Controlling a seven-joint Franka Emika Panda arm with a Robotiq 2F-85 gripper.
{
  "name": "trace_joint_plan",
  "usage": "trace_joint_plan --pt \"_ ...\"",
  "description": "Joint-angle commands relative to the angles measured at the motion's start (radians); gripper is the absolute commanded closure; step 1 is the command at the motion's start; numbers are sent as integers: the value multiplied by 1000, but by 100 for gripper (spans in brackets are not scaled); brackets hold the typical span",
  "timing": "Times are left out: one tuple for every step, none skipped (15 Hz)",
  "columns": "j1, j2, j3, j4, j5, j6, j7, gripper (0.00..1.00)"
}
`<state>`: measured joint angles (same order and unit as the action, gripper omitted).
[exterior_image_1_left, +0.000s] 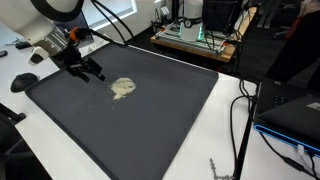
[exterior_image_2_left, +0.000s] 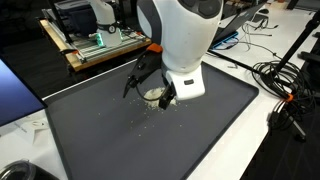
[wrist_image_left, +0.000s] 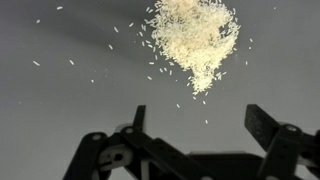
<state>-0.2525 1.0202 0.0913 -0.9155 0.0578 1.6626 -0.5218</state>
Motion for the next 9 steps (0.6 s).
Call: trace_joint_plan --pt "-71 -47 37 -83 66 82 -66 0" --pt "-89 -57 46 -105 82 110 -79 0" --pt "-108 -73 55 -140 101 150 -94 0" --pt "-123 -85 62 -171 116 187 -107 0" --pt "-140 -109 69 -221 131 231 -122 0" --pt "-156 -128 75 -262 144 266 -134 0" --pt "-175 -157 83 -319 162 307 -150 0" --pt "-193 -178 91 -358 181 338 -165 0" --pt "-210 -201 97 -402 197 367 -181 0"
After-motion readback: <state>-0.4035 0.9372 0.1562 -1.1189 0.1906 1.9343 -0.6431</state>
